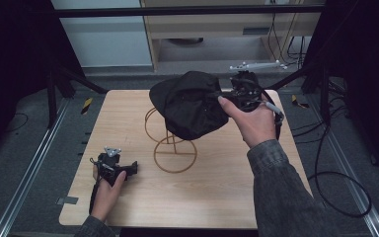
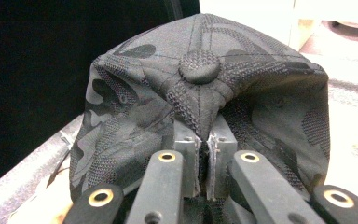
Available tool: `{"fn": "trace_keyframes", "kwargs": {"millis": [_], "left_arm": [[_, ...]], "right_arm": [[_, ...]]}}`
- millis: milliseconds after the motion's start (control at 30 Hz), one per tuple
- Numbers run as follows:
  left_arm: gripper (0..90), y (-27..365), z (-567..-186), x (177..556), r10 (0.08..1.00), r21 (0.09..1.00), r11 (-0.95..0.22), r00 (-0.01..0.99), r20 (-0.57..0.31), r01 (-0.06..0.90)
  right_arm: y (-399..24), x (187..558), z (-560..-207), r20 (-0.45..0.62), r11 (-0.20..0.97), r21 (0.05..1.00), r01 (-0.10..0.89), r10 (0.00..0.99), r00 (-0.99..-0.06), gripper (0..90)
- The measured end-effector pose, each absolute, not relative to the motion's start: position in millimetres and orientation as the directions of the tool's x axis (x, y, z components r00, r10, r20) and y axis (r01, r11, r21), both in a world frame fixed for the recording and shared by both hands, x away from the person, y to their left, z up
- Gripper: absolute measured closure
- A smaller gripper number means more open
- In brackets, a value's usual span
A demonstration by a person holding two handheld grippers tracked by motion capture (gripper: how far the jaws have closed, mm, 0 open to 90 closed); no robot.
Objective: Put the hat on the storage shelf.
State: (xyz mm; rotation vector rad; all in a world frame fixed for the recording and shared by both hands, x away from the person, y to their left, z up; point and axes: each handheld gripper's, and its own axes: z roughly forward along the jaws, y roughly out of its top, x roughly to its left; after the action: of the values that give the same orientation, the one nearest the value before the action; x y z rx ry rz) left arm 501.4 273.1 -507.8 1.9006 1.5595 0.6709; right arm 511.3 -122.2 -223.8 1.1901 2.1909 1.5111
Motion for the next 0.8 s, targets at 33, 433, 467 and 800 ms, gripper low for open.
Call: {"fn": "trace_keyframes", "kwargs": {"millis": [33,433,467,800], "left_arm": [[0.0,273.1,-507.8,501.4,0.982,0.712,-0.144,0.188,0.017,0.688],[0.0,272.9,-507.9,501.5,0.983,0.714,-0.140,0.185,0.015,0.686],[0.0,272.9,-508.0,501.5,0.983,0.714,-0.140,0.185,0.015,0.686],[0.0,272.8,-507.9,501.5,0.983,0.713,-0.140,0.185,0.015,0.687]], "right_arm": [[-119.8,511.5,-224.6,0.253,0.140,0.860,0.490,0.717,-0.650,85.4],[-103.1,512.3,-228.0,0.268,0.146,0.857,0.494,0.692,-0.670,85.3],[-100.6,512.6,-228.9,0.267,0.150,0.857,0.494,0.689,-0.673,85.3],[-88.3,513.5,-236.9,0.271,0.166,0.850,0.500,0.677,-0.685,85.0]]}}
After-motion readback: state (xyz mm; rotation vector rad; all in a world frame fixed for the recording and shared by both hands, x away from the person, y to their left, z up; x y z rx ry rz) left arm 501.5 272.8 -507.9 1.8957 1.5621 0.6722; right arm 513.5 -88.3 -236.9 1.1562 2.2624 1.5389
